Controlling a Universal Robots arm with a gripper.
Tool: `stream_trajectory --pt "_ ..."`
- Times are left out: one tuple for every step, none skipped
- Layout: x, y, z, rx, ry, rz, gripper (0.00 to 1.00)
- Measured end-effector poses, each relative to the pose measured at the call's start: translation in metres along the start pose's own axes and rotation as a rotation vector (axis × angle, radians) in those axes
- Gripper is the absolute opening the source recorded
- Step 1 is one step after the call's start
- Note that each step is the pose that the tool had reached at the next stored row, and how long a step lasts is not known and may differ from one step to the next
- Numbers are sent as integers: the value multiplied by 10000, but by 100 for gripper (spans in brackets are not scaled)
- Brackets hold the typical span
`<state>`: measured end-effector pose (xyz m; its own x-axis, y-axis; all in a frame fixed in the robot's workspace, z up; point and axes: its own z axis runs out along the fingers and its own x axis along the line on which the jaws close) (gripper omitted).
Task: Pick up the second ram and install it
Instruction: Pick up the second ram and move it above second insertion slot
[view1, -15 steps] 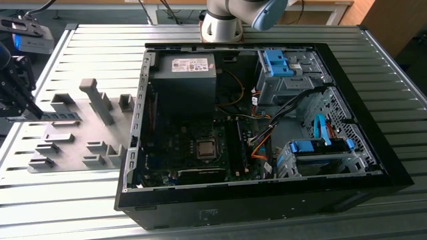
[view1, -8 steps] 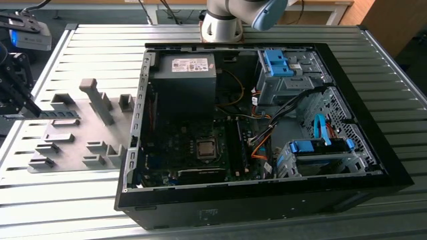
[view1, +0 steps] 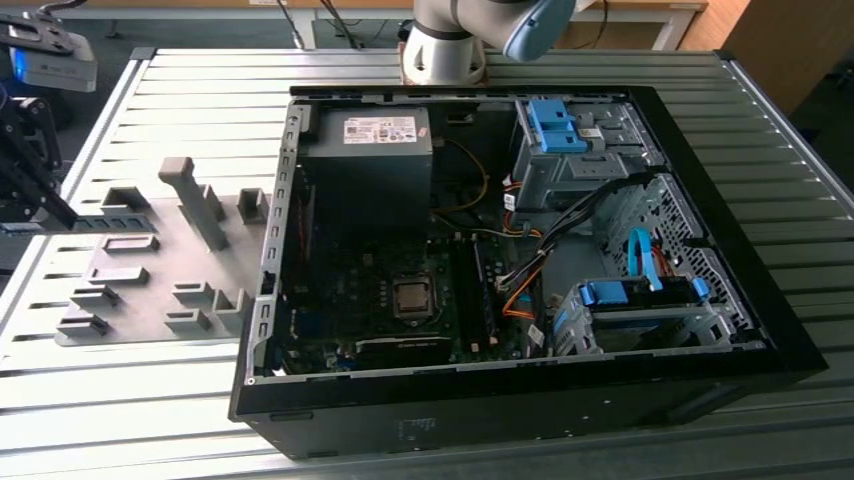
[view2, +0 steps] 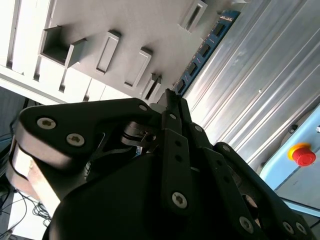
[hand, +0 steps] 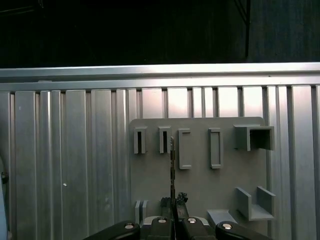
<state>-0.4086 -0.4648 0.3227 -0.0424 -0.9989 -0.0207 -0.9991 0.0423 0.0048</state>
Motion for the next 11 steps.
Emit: stream_trajectory --pt "0 0 -11 0 0 0 14" --pt "0 1 -24 0 -1 0 14" --pt "0 1 -39 2 -2 0 14" --pt "-1 1 -54 1 -2 0 14" --pt "-1 1 -69 2 -2 0 14" --pt "-1 1 -85 1 -2 -1 14" --pt "-2 1 -101 2 -2 -1 14" --pt "-2 1 -116 2 -3 0 14" --pt "-3 1 -133 3 -3 -1 14" --pt "-3 1 -150 3 -3 0 14" --pt "-3 1 -167 2 -3 0 14"
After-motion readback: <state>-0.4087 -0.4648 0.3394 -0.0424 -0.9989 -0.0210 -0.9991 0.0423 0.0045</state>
